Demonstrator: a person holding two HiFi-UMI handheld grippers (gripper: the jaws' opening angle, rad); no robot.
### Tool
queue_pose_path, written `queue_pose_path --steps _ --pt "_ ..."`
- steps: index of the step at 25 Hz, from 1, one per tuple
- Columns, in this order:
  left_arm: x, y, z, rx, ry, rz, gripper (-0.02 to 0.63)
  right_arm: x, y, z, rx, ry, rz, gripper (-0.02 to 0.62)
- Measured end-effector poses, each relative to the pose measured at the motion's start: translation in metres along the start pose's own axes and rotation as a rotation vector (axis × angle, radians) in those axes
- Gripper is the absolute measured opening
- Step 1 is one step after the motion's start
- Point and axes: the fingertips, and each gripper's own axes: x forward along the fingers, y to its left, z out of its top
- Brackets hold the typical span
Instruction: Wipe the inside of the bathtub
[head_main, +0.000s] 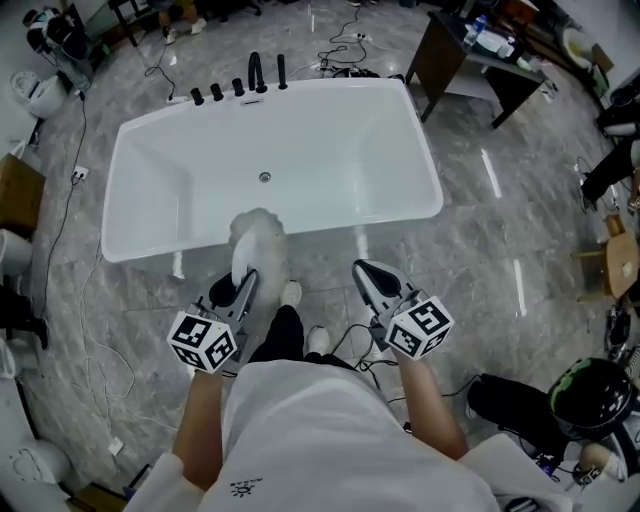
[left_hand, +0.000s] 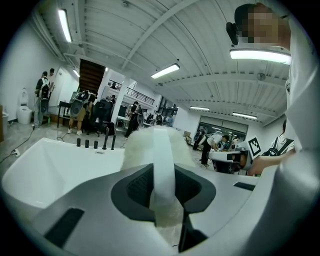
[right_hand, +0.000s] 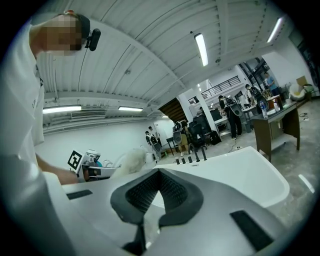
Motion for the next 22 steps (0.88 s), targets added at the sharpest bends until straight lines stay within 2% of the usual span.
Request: queue_pose_path --steps 5,8,16,22 --pt "0.045 0.014 -0.002 0.007 0.055 -0.074 0.097 0.012 -0.025 0.002 0.015 0.003 -0.065 0.003" --pt "0.083 0.017 0.012 0.018 0.077 -0.133 0.097 0.014 -0.046 0.013 0.025 -0.008 -0.117 0.003" --pt "0.168 0.018 0.049 0.067 0.104 -0.331 0.097 0.03 -0.091 0.046 0.036 -0.05 -0.246 0.003" --pt "0.217 0.026 0.054 0.08 0.15 -0.464 0.097 0.043 -0.116 0.047 0.054 -0.06 -0.339 0.003"
